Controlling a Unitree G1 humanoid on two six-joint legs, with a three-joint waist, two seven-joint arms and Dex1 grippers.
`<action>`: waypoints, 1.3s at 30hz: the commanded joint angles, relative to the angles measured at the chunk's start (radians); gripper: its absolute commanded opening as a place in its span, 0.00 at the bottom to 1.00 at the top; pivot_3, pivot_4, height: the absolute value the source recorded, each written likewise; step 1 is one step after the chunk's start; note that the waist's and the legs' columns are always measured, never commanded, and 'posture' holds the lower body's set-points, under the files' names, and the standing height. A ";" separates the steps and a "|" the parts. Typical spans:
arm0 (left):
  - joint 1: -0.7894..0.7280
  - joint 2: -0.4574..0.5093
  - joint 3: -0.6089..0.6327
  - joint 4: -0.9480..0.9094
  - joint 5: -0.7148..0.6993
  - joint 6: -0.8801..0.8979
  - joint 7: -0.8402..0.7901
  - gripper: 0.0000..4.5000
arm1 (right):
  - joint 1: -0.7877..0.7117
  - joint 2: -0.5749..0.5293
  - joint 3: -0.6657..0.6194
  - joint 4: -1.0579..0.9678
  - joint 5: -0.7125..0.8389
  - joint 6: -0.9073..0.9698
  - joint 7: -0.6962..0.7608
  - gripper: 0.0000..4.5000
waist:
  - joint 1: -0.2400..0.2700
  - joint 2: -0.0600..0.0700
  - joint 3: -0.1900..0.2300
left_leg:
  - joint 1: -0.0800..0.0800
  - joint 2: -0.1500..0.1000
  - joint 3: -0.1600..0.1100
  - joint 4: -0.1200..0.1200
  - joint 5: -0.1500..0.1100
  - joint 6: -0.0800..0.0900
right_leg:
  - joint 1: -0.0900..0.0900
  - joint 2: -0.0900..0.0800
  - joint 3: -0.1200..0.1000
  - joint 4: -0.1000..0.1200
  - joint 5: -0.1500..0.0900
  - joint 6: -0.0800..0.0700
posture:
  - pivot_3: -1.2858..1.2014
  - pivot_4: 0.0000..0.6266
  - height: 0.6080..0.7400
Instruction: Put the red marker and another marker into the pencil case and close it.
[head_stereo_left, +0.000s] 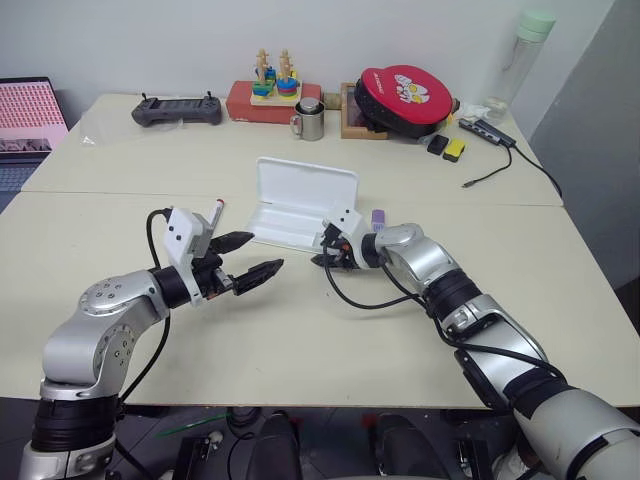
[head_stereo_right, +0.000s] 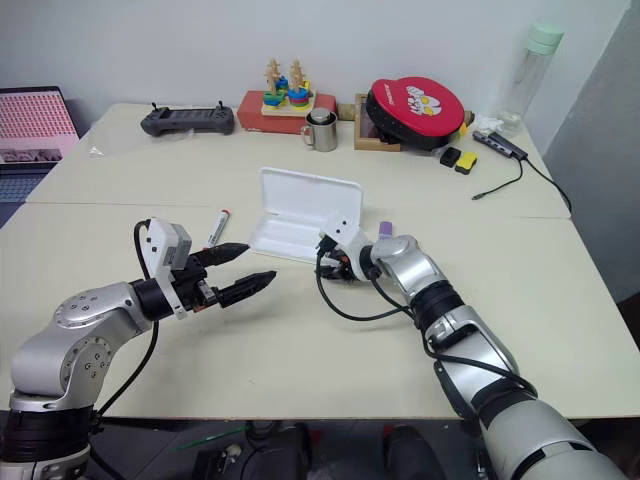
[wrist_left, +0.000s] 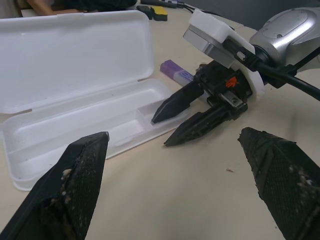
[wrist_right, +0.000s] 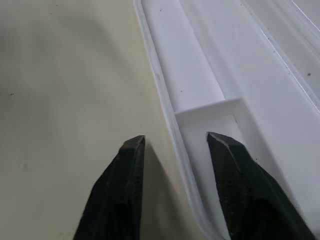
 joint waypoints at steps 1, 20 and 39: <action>-0.020 0.009 0.013 -0.003 -0.003 -0.014 0.000 1.00 | -0.020 -0.003 -0.025 -0.001 -0.018 -0.024 0.016 0.22 | 0.000 0.000 0.000 | 0.000 0.000 0.000 0.000 0.000 0.000 | 0.000 0.000 0.000 0.000 0.000 0.000 | 0.52 0.24 1.00; 0.038 0.050 0.073 0.011 -0.030 -0.005 -0.032 1.00 | 0.200 -0.097 0.049 -0.373 -0.023 -0.101 0.264 0.01 | -0.001 0.001 0.001 | 0.000 0.000 0.000 -0.001 -0.001 -0.001 | -0.001 0.000 0.000 0.000 -0.001 -0.001 | 0.52 0.24 1.00; -0.176 -0.073 0.173 0.469 0.154 -0.083 0.430 1.00 | 0.210 -0.097 -0.073 -0.518 0.112 -0.015 0.269 0.70 | 0.005 0.000 0.000 | 0.000 0.000 -0.001 0.001 -0.001 -0.001 | 0.000 0.001 -0.001 0.001 -0.001 -0.001 | 0.52 0.24 1.00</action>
